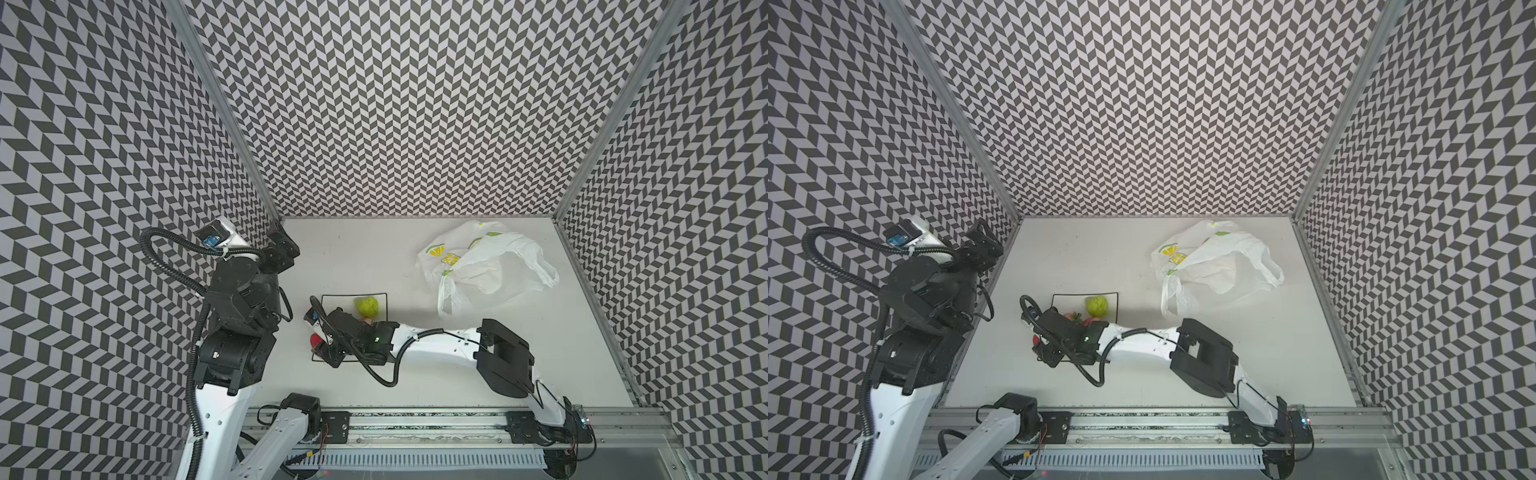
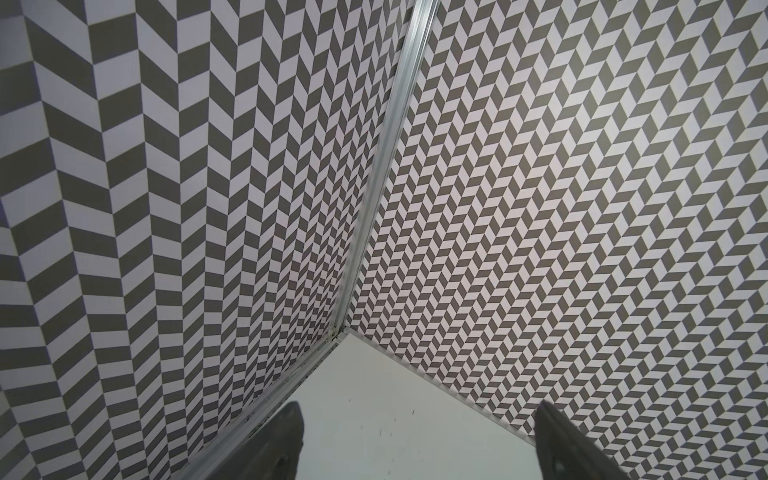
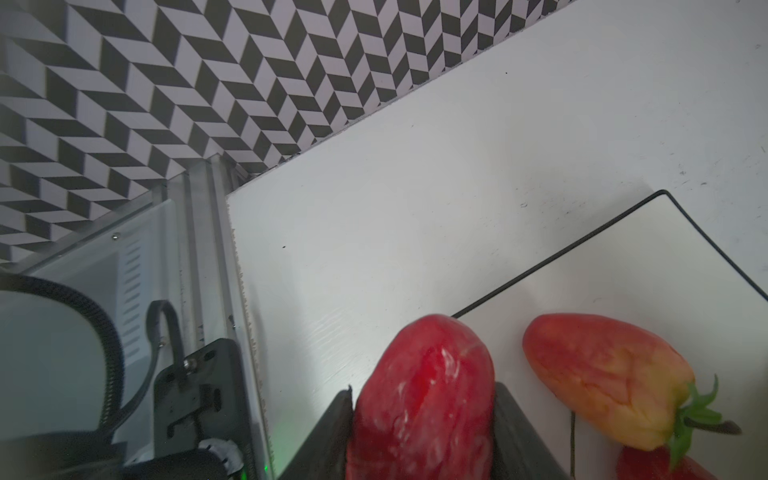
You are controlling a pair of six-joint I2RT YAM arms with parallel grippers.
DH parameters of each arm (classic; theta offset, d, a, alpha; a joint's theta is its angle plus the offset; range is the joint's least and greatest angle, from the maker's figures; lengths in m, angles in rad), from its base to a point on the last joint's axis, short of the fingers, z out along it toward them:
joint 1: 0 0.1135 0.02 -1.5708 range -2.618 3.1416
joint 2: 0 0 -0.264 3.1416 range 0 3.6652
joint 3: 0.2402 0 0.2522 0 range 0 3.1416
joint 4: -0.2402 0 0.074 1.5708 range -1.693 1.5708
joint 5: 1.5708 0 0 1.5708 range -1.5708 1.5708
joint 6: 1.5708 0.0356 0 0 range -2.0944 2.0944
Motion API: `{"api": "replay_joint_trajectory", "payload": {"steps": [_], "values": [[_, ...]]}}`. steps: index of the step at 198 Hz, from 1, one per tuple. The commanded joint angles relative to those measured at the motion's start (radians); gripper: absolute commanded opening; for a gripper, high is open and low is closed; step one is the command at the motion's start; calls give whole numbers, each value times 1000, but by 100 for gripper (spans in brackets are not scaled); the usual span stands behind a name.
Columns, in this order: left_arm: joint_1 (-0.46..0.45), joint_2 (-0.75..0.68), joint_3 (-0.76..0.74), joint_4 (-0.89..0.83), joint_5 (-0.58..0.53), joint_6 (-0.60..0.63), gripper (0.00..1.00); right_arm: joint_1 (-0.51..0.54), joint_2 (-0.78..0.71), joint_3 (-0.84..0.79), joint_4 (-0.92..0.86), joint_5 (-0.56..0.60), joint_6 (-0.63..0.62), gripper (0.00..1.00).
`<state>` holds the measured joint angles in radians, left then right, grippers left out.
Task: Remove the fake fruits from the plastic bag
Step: 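Carry the strawberry to the square, lower it and open the right gripper, then move the right gripper back into the bag while the left gripper grasps the bag rim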
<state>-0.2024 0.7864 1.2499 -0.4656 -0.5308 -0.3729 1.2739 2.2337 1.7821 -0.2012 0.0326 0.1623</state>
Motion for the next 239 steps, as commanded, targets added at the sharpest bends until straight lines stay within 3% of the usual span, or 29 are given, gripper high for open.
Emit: {"api": "replay_joint_trajectory", "payload": {"steps": [1,45,89,130,159,183,214,239], "values": [[4,-1,16,-24,-27,8,87,-2,46,40,7,61,-24,47],[4,-4,10,-13,-29,7,87,-1,75,39,-10,131,-26,48],[4,6,6,-5,0,-14,87,-1,82,45,-5,141,-20,65],[4,15,15,1,20,-17,87,-1,11,51,-13,137,-16,70],[4,22,25,8,58,-17,87,-1,-135,25,-15,94,4,70],[4,30,17,19,122,-7,87,7,-323,-146,70,58,19,69],[4,59,-5,40,257,5,87,12,-602,-459,203,134,54,68],[4,88,-29,71,397,8,87,8,-796,-635,161,268,118,68]]}}
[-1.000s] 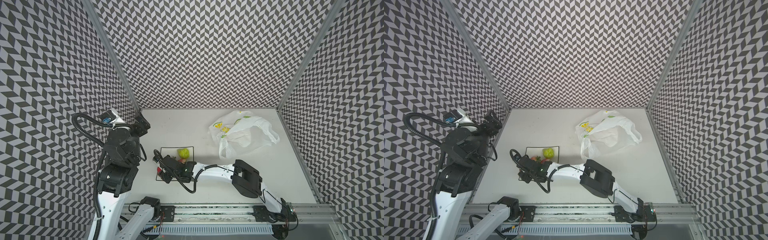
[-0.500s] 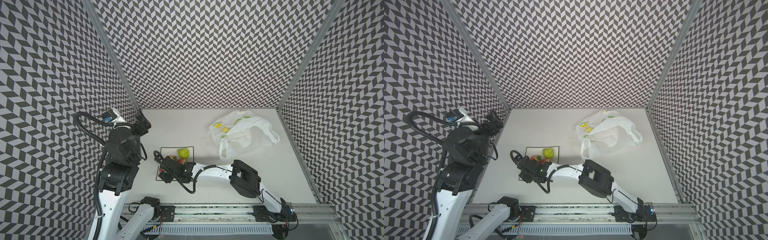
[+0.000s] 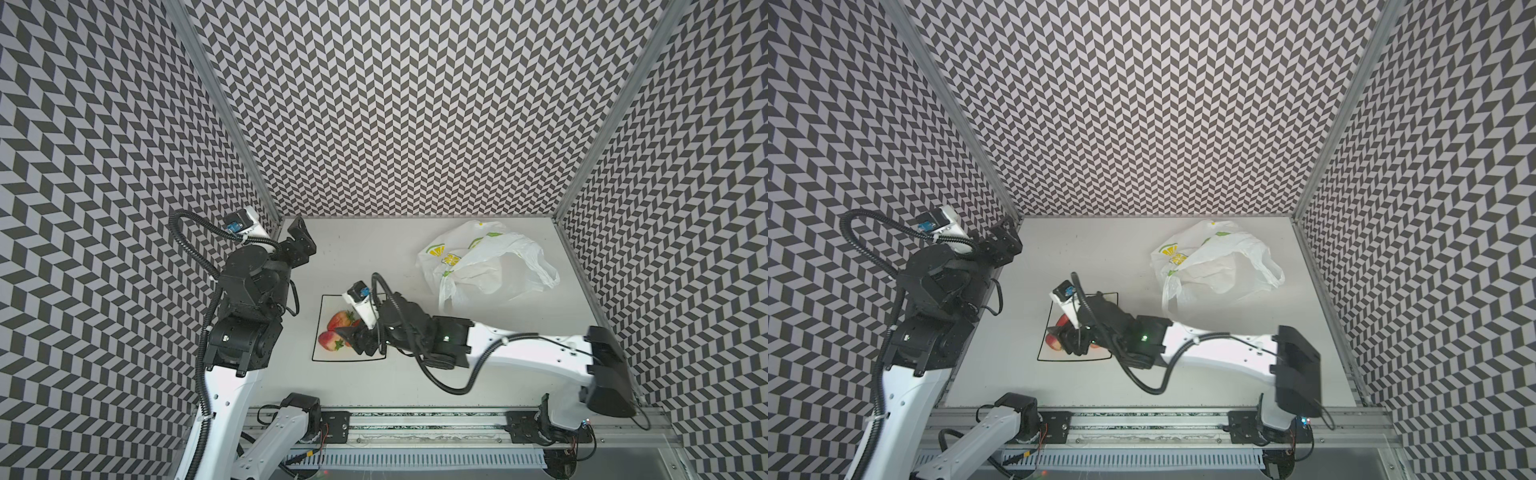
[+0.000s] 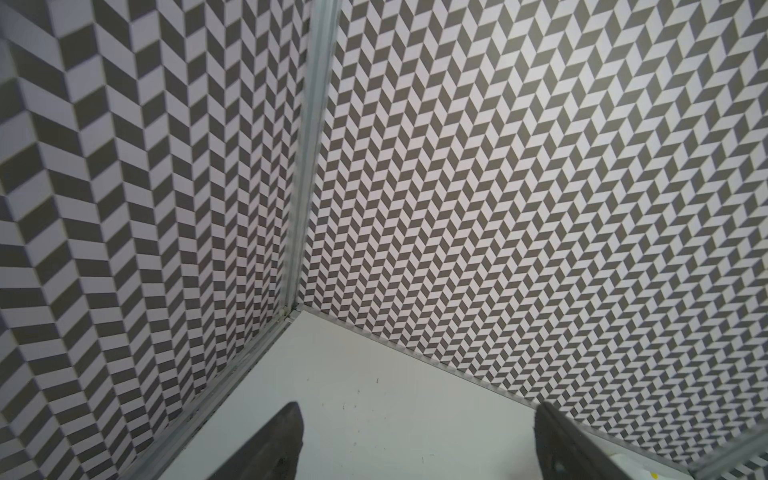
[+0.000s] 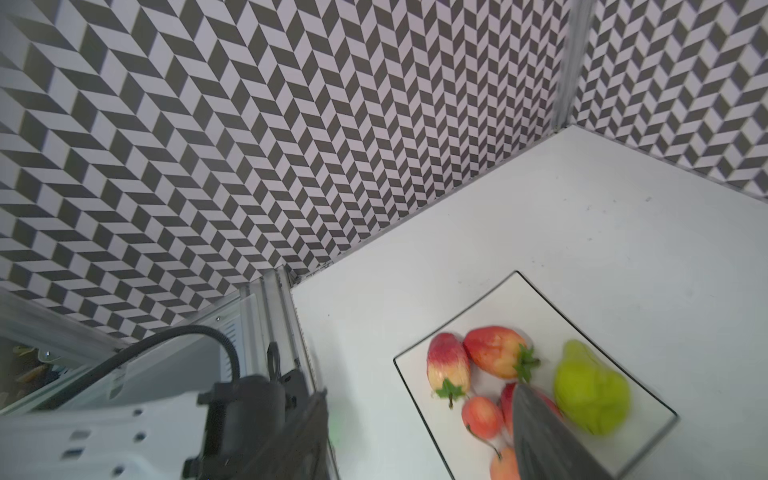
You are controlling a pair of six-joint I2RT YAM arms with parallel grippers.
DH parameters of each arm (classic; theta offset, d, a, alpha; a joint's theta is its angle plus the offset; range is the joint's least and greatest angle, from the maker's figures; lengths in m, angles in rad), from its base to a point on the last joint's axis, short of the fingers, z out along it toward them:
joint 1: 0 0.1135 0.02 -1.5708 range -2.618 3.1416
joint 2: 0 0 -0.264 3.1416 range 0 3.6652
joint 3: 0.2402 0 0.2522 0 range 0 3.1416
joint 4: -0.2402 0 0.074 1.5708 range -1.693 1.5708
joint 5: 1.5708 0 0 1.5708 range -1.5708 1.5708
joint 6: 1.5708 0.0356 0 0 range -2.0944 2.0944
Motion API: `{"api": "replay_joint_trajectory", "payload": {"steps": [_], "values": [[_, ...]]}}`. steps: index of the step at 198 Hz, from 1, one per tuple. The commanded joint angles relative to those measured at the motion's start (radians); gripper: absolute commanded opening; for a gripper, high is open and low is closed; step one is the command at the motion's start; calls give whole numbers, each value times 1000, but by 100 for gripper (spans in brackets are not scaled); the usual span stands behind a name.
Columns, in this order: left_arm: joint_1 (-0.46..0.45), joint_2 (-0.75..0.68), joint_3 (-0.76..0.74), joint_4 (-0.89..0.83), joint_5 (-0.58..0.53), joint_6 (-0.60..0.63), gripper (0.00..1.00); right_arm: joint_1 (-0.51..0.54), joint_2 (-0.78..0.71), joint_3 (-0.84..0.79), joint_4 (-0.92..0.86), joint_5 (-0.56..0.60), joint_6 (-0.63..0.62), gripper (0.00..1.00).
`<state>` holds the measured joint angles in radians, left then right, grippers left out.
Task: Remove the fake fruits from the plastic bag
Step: 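Move the right gripper back into the bag while the left gripper grasps the bag rim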
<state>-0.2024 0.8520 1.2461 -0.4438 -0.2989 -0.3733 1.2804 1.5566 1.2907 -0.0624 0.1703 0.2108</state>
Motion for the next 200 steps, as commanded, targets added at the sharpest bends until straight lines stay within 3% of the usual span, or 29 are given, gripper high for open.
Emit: {"api": "replay_joint_trajectory", "payload": {"steps": [1,42,62,82,126,160,200], "values": [[4,22,-27,52,172,9,87,1,-127,-149,17,136,74,68],[-56,88,-92,155,389,-6,85,-53,-336,-277,-292,334,380,65],[-179,151,-84,179,386,16,85,-149,-407,-313,-441,319,549,63],[-303,217,-68,190,368,31,86,-263,-495,-379,-478,266,650,59],[-481,345,-101,247,348,7,91,-507,-564,-491,-404,139,735,52],[-572,457,-92,280,351,0,100,-646,-470,-542,-220,44,737,52],[-627,593,-40,294,366,20,100,-749,-309,-575,22,-12,814,51]]}}
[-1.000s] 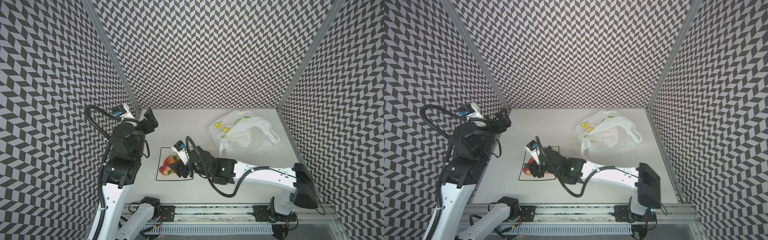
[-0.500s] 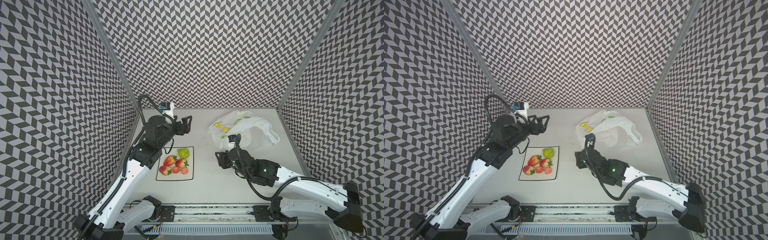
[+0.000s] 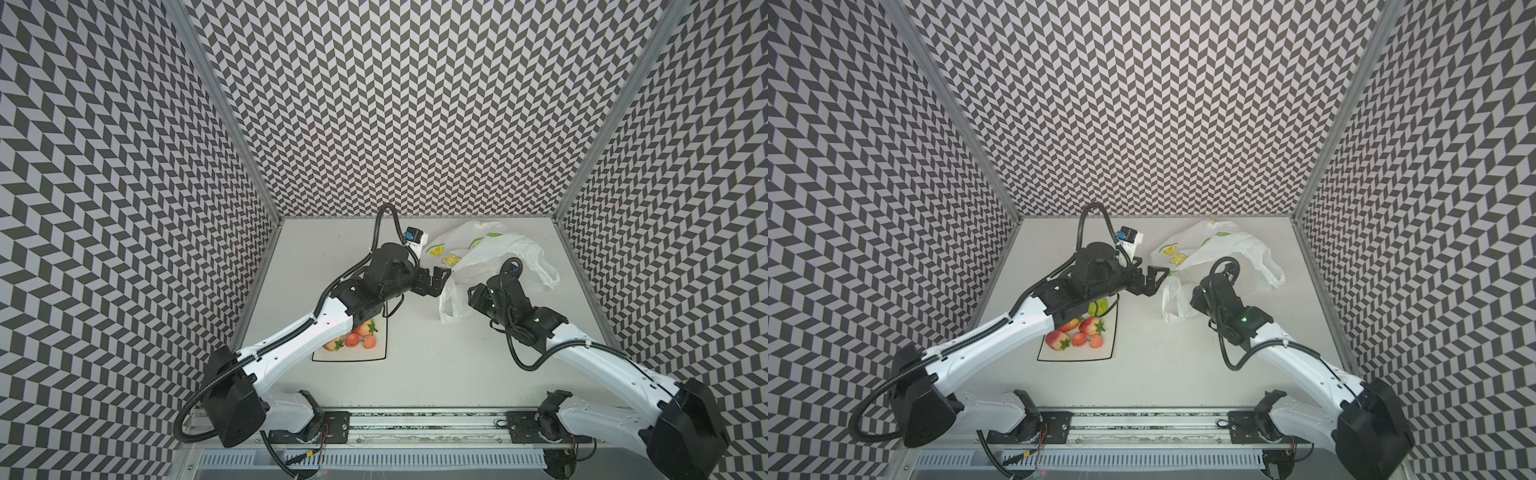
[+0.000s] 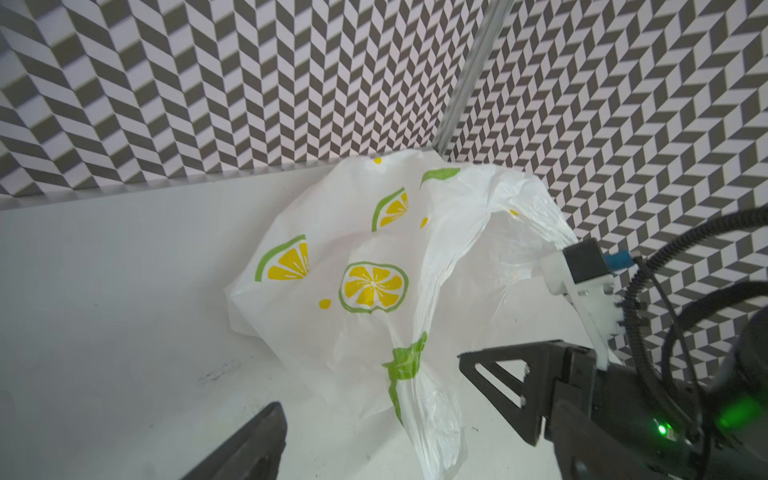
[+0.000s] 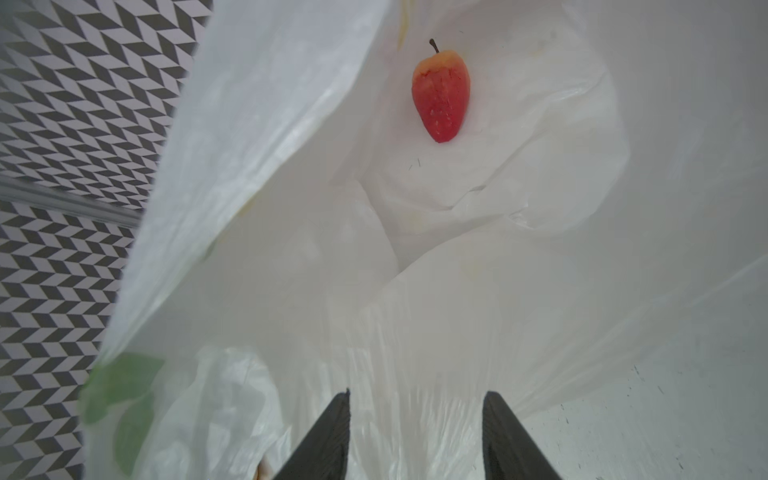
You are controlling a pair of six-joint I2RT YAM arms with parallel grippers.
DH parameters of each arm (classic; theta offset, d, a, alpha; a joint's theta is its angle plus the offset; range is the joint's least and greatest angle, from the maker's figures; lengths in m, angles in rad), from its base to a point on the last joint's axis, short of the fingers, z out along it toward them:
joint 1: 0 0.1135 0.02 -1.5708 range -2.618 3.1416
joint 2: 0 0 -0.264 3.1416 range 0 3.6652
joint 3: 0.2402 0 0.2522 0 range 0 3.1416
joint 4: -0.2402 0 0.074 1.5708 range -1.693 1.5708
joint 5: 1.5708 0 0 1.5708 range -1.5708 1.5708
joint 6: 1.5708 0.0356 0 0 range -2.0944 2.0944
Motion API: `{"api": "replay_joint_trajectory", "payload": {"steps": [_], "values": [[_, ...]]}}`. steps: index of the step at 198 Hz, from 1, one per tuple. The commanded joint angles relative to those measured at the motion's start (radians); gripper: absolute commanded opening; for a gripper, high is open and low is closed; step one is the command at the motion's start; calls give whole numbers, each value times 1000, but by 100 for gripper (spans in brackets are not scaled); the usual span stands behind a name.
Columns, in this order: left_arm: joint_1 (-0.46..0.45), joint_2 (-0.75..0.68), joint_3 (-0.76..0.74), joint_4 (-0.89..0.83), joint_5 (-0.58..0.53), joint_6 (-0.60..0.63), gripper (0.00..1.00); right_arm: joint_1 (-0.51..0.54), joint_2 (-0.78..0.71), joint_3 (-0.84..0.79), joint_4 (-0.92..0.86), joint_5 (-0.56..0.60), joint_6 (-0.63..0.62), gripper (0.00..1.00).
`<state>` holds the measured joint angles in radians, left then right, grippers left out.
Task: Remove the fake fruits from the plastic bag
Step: 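Move the right gripper back into the bag while the left gripper grasps the bag rim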
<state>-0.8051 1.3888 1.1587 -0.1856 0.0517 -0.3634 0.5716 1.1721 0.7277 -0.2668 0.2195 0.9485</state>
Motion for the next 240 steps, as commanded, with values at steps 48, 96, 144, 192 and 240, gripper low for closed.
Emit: {"api": "replay_joint_trajectory", "payload": {"steps": [48,96,144,192,240], "values": [[-45,190,125,11,8,75,100,-101,249,26,354,-52,164,52],[-45,307,232,-50,-27,153,100,-163,361,56,410,-125,204,55],[-46,416,343,-114,-41,219,100,-194,424,83,437,-146,240,61],[-45,506,436,-149,-139,282,82,-219,479,105,472,-152,259,63],[-43,605,560,-168,-189,329,44,-261,536,104,538,-173,302,63]]}}
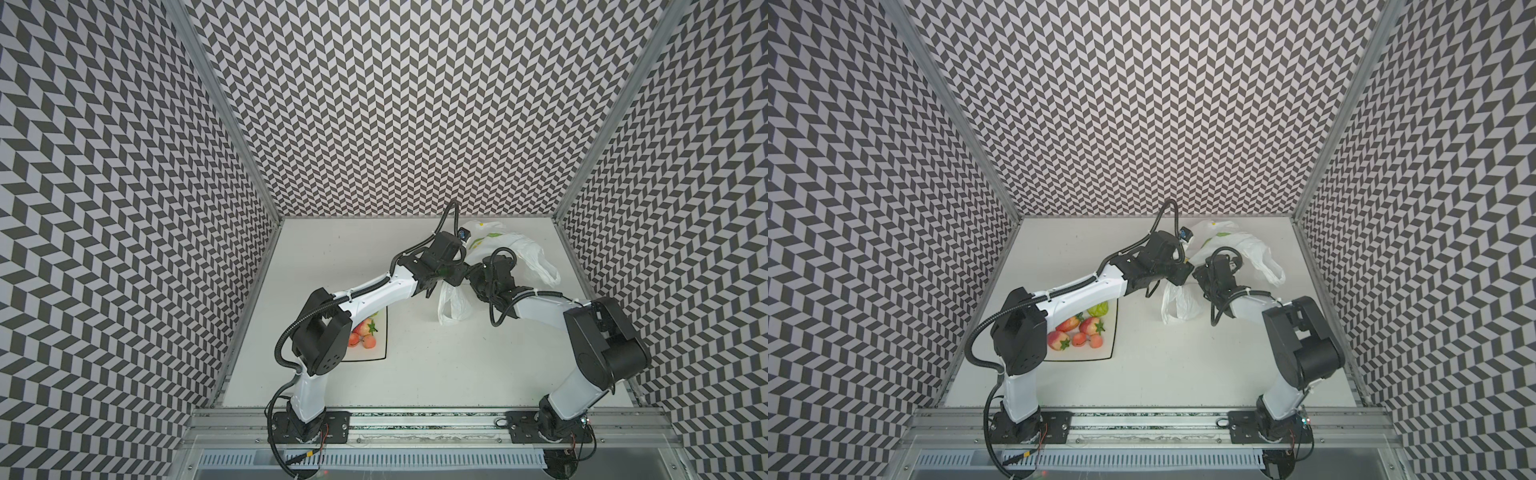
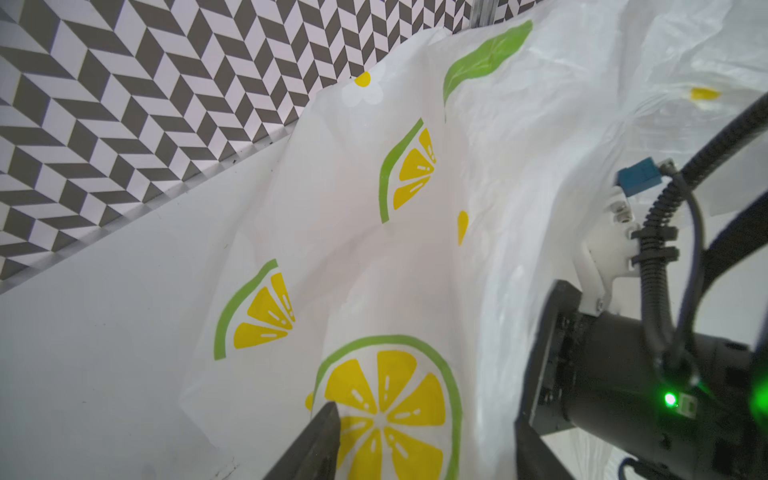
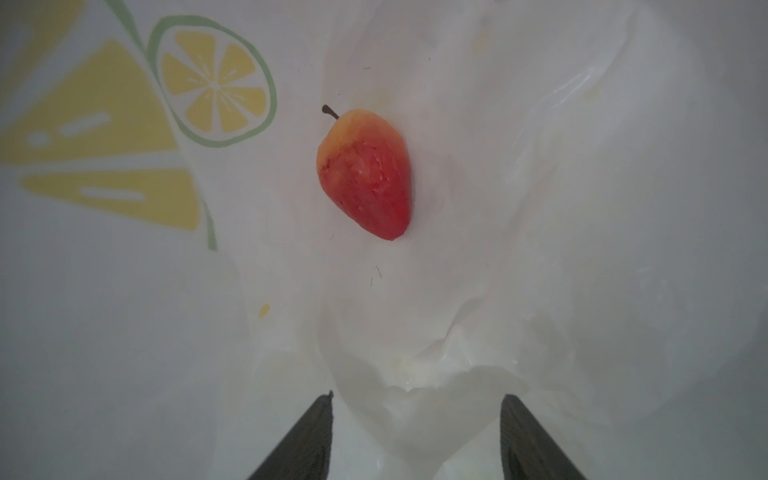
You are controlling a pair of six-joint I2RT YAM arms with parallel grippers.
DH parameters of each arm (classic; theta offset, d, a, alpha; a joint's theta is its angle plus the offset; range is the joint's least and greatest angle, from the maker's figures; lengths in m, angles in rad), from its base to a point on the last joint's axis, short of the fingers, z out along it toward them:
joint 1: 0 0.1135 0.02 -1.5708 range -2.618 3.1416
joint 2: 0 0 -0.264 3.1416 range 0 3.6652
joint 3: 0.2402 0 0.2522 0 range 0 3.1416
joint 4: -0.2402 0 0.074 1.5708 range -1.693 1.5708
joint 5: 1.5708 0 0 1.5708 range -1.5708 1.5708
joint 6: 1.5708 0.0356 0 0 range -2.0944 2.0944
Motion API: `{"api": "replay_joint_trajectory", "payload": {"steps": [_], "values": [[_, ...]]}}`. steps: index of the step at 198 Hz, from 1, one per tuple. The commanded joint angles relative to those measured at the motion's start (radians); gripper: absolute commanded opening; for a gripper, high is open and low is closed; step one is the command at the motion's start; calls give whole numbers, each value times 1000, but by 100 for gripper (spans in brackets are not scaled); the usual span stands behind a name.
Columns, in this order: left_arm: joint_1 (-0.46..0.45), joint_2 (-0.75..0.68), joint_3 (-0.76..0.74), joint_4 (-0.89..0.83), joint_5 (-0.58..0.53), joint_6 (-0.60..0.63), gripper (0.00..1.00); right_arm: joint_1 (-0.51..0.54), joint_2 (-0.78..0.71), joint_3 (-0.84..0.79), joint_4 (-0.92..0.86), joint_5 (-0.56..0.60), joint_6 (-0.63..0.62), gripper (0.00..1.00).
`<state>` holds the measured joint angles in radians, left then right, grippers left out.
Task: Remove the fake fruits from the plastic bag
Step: 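Lower the right gripper onto the last small strawberry in the bag and close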
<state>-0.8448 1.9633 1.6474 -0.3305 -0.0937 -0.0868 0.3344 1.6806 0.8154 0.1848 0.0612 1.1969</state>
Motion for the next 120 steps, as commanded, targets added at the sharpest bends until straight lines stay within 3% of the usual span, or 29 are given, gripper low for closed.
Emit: {"api": "replay_joint_trajectory", "payload": {"steps": [1,29,50,96,120], "values": [[-4,33,73,-23,-44,53,43,-25,28,16,87,-15,54,63],[-5,55,120,-5,-46,89,14,-50,52,49,108,-28,45,65],[-9,44,118,41,-39,132,0,-64,63,63,142,-55,41,67],[-29,-26,62,236,31,256,0,-88,74,36,248,-109,71,68],[-72,-85,-5,359,145,447,0,-113,45,2,236,-126,52,70]]}}
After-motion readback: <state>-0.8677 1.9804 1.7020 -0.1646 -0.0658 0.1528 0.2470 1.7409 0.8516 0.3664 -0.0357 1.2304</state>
